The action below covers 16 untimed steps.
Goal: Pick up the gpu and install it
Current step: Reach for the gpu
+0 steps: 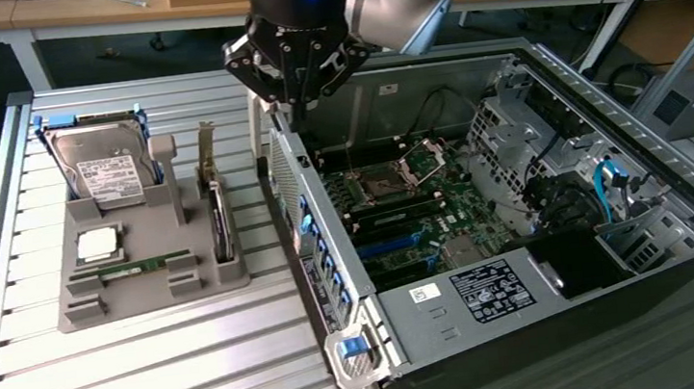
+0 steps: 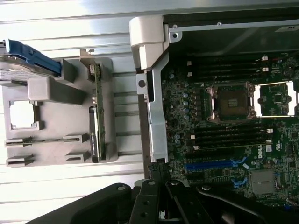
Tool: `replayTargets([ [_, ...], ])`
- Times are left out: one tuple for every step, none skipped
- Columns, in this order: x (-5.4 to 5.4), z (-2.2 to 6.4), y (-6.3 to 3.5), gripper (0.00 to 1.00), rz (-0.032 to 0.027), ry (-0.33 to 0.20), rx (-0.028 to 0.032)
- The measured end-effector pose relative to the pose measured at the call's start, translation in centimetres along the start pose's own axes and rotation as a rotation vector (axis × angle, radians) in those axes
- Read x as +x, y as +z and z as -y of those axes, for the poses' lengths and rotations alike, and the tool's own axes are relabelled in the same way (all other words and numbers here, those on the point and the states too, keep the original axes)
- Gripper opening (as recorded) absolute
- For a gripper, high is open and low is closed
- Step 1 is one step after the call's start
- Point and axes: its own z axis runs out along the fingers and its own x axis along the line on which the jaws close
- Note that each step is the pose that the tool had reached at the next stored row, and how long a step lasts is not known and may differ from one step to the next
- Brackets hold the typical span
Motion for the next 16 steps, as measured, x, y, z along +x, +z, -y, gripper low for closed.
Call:
replayTargets([
  [0.06,0.00,0.00,0.11,0.0000,0.000,-0.0001],
  [0.12,0.01,0.00,0.11,0.0000,0.000,-0.0001],
  [0.17,0.01,0.00,0.11,0.0000,0.000,-0.0001],
  [0.22,0.02,0.00,0.11,0.0001,0.000,-0.0001],
  [0.26,0.02,0.00,0.11,0.0001,0.000,-0.0001],
  [0.30,0.02,-0.01,0.11,0.0000,0.000,0.0000],
  [0.35,0.03,-0.01,0.11,0.0000,0.000,0.0000],
  [0.39,0.03,-0.01,0.11,0.0000,0.000,0.0000],
  [0.43,0.03,-0.01,0.11,0.0000,0.000,-0.0001],
  [0.47,0.04,-0.01,0.11,0.0000,0.000,0.0000],
  [0.51,0.04,-0.01,0.11,0.0000,0.000,0.0000],
  [0.55,0.04,-0.01,0.11,0.0000,0.000,0.0000],
  [0.59,0.04,-0.01,0.11,0.0000,0.000,0.0000],
  [0.64,0.05,-0.02,0.11,0.0000,0.000,0.0000],
  [0.69,0.05,-0.02,0.11,0.0000,0.000,-0.0001],
  [0.73,0.06,-0.02,0.11,0.0001,0.000,-0.0001],
])
